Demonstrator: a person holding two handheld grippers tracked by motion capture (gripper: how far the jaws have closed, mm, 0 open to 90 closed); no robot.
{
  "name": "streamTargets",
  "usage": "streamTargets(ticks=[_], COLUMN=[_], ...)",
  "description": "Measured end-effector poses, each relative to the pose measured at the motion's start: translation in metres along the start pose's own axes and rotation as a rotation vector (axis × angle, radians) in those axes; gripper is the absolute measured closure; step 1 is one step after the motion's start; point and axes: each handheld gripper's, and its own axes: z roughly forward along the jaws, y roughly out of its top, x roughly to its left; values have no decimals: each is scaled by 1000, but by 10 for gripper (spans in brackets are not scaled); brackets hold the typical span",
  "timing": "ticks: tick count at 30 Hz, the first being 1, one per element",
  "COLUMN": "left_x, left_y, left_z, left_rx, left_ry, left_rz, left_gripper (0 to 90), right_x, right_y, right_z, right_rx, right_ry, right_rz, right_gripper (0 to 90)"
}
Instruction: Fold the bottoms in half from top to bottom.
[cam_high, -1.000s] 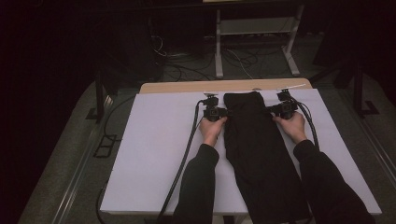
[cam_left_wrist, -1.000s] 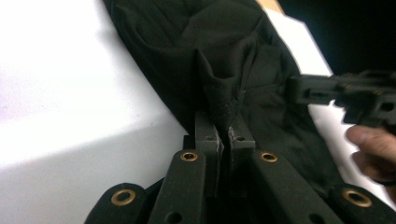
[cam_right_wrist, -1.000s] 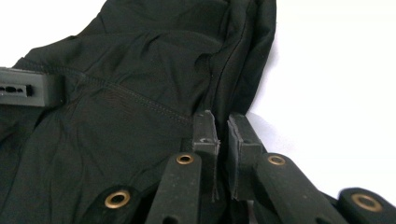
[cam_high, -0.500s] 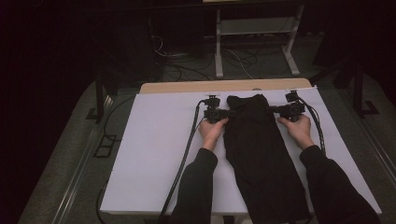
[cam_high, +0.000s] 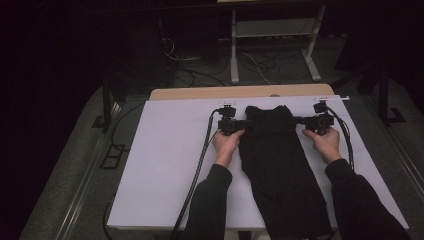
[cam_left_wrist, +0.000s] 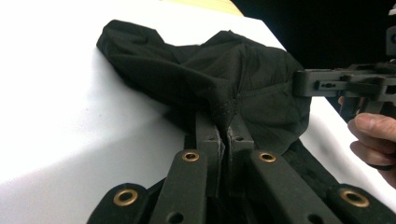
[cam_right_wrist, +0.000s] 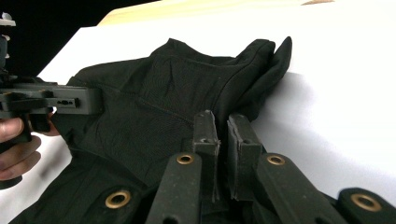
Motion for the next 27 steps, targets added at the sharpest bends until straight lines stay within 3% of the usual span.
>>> streamTargets(ticks=[14,20,27], left_x=[-7,-15,-19], left_y=[-1,1,-1], left_z=[-13,-17,-19], left_rx=[6,19,26], left_ry=[0,30,30], left_rz=[52,110,121], left_gripper=[867,867,866], right_x=[10,14,20], right_y=[-5,-7,-8], right_z=[-4,-10,-17], right_rx=[-5,-9,-13], right_ry=[16,27,39], right_rz=[-7,-10,-17], right_gripper=[822,821,821])
